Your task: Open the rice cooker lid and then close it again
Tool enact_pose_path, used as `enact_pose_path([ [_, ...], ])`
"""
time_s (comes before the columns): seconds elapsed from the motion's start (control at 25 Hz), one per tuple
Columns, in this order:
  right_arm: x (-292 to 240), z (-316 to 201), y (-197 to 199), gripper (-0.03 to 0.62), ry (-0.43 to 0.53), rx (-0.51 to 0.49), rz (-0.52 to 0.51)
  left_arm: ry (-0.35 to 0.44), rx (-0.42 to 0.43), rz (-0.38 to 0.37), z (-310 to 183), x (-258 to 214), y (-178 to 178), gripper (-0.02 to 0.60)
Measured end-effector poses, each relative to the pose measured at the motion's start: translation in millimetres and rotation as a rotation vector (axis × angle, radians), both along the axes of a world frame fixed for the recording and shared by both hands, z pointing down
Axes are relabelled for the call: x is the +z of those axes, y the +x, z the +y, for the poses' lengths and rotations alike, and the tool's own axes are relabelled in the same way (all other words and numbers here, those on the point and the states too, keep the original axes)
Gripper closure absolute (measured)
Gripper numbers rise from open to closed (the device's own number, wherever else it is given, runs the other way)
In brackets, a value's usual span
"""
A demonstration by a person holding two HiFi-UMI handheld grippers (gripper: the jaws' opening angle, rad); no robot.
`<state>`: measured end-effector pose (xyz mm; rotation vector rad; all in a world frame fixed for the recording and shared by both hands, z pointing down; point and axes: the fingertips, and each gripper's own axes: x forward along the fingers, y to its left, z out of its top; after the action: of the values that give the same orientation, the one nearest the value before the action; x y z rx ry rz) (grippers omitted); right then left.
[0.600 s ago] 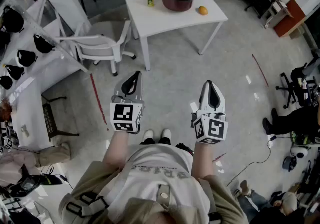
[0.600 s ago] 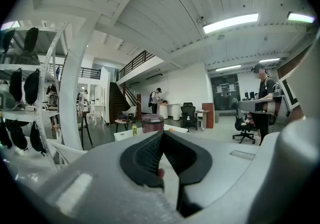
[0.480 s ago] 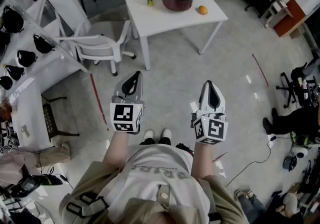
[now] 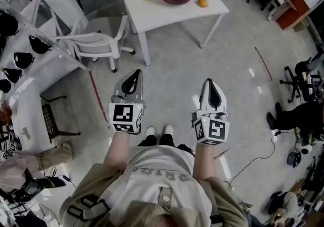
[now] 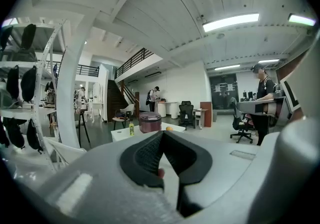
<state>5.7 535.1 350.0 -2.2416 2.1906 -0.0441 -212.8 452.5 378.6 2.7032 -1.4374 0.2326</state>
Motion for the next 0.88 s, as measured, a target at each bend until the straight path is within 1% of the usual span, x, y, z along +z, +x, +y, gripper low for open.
enact_pose_path([
  [0.2, 1.6, -3.9, 7.4, 0.594, -0.006, -0.006, -0.018, -0.006, -0.002, -0.006, -2.4, -0.2, 8.3, 0.571],
  [0.4, 0.9, -7.3, 22.0, 0.594, 0.001, -0.009, -0.086, 0.007, -0.008, -0.001, -5.2, -9.9, 18.2, 0.571],
  [0.52, -2.5, -10.9, 33.2, 0.592, 0.021, -0.014, -0.137, 0.026, -0.041, -0.037, -11.1, -13.0, 22.8, 0.569],
  [0.6, -4.0, -13.6, 39.0, 0.591, 0.028, -0.026, -0.150, 0.033, -0.058, -0.052, -13.9, -12.8, 27.3, 0.569],
  [0.64, -4.5, -14.9, 41.0, 0.558, 0.029, -0.041, -0.152, 0.028, -0.061, -0.044, -14.5, -12.7, 30.8, 0.540],
  [0.68, -4.8, -16.1, 42.9, 0.482, 0.028, -0.059, -0.156, 0.021, -0.064, -0.033, -15.0, -12.8, 34.8, 0.491],
  [0.72, -5.1, -17.2, 45.4, 0.438, 0.027, -0.076, -0.161, 0.019, -0.068, -0.026, -15.4, -13.1, 39.1, 0.453],
  [0.8, -5.3, -18.7, 52.6, 0.374, 0.026, -0.096, -0.166, 0.026, -0.077, -0.027, -15.4, -14.6, 47.9, 0.394],
  [0.88, -5.5, -18.5, 59.7, 0.335, 0.026, -0.108, -0.161, 0.030, -0.083, -0.028, -13.8, -15.9, 56.2, 0.354],
])
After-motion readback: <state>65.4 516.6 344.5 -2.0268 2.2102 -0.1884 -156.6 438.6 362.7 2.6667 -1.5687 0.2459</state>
